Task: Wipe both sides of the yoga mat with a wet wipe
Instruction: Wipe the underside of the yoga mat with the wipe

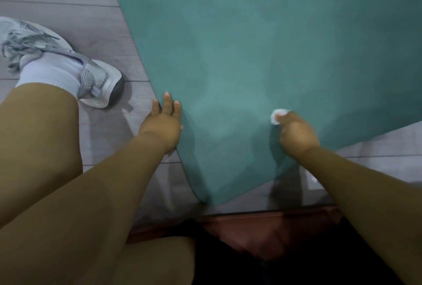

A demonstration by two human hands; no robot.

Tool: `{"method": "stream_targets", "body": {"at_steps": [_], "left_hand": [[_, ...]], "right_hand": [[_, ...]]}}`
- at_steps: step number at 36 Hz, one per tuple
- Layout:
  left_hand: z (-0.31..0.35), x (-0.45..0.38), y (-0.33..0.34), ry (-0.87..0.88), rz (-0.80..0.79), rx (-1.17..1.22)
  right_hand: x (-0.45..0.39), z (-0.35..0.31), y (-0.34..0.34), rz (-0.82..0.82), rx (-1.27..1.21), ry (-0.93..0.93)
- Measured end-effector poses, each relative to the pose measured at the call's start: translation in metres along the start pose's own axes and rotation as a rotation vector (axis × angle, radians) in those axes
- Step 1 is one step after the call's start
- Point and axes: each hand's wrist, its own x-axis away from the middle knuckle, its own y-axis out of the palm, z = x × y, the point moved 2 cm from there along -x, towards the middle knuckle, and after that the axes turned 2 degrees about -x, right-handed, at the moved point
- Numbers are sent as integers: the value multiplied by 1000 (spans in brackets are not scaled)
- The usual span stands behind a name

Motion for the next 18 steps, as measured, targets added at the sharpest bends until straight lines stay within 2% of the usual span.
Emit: {"method": "stream_targets", "body": {"at_steps": [2,4,5,7,11,13,15,18], "left_hand": [[5,4,2,-6,-7,15],[11,7,3,-11,-17,22],[14,9,3,-11,-23,24],[17,12,5,-6,-32,16],[19,17,9,20,-59,-22],[17,20,12,43,-63,-55],[16,23,14,62,-62,-83],[18,27,16,80,-76,-119]], "right_hand": [[-3,11,-8,73,7,265],[2,-6,4,98,46,313],[9,-19,18,65,54,252],[31,-58,52,-81,40,-2],[78,-117,88,-365,-41,-649],[79,-115,82,-419,20,-816],[67,-99,67,-438,28,-762],[42,-50,32,-348,-1,-373]]}}
